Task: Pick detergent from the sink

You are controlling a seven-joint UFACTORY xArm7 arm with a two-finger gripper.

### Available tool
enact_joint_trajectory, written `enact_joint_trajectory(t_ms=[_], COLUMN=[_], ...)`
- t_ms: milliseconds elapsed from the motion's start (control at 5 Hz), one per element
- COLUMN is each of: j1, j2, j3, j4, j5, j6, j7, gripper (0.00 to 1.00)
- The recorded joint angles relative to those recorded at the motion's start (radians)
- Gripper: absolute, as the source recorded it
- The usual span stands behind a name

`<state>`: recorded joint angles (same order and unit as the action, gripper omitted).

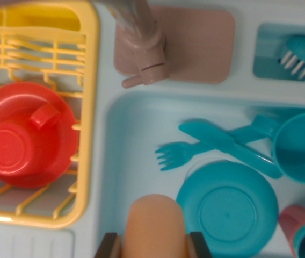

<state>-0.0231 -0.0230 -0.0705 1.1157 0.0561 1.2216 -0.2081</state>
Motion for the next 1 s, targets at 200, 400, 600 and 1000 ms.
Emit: enact_joint_trajectory(t_ms=[200, 400, 600, 1000], j1=[0.0002, 0.0002, 0.0003, 0.0005], j2=[-0.012, -0.012, -0.024, -0.036], j3=[0.000, 0.000, 0.000, -0.001], j4=[0.035, 0.035, 0.070, 0.103], j5=[-0.0021, -0.0021, -0.0041, -0.0060], j6=[0.047, 0.047, 0.094, 0.138], j7=[0.003, 0.003, 0.006, 0.009], gripper=[1.00, 1.00, 1.00, 1.00])
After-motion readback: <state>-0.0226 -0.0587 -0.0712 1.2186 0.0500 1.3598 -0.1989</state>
